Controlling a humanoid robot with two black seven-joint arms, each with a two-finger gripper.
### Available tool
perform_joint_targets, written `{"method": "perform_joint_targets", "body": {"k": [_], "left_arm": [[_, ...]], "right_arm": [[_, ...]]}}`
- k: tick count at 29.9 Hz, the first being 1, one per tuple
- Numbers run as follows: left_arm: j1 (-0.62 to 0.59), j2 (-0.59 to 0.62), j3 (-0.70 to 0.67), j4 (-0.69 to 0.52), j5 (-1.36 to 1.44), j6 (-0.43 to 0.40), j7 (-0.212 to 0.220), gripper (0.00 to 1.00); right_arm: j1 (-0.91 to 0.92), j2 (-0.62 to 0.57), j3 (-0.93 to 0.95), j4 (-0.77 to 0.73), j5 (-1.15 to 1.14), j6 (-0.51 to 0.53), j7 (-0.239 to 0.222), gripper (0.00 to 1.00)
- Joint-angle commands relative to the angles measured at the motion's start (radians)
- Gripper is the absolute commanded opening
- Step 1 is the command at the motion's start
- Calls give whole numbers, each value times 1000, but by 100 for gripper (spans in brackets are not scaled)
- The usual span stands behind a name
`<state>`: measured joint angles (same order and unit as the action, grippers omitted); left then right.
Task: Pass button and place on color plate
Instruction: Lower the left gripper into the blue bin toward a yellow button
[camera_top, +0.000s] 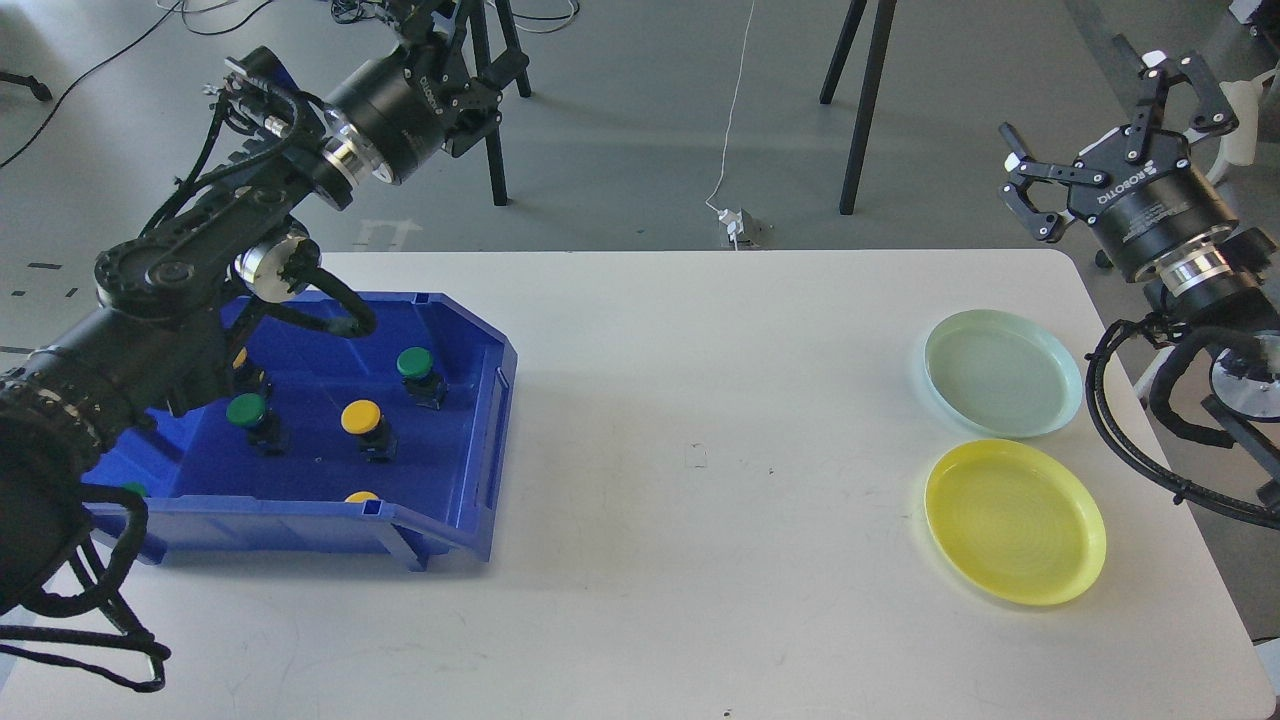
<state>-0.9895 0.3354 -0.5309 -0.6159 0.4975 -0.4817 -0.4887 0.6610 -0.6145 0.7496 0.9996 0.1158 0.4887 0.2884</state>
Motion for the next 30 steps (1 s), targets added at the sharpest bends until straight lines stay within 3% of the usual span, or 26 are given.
{"method": "perform_joint_targets", "body": {"k": [1,8,14,19,23,27,30], "left_arm": [[23,40,-18,-2,-33,-7,0,100],[32,77,-46,-14,-201,-7,0,100],[230,142,-222,-397,-228,-7,0,100],[245,241,-242,-614,60,-7,0,100],[184,429,-86,-717,393,-7,0,98],[-1,624,181,-719,640,-7,0,98],[-119,694,310,-716,810,-7,0,100]], "right_arm": [[-3,27,-4,-3,-10,0,0,99],[-12,29,-6,-4,-10,0,2,99],[-17,22,-7,-4,-11,0,2,99],[-18,22,-9,-9,-13,0,2,99],[-20,24,-9,-13,-13,0,2,99],[-35,24,-7,-18,-15,0,2,99],[-41,27,-7,-38,-22,0,2,99]]}}
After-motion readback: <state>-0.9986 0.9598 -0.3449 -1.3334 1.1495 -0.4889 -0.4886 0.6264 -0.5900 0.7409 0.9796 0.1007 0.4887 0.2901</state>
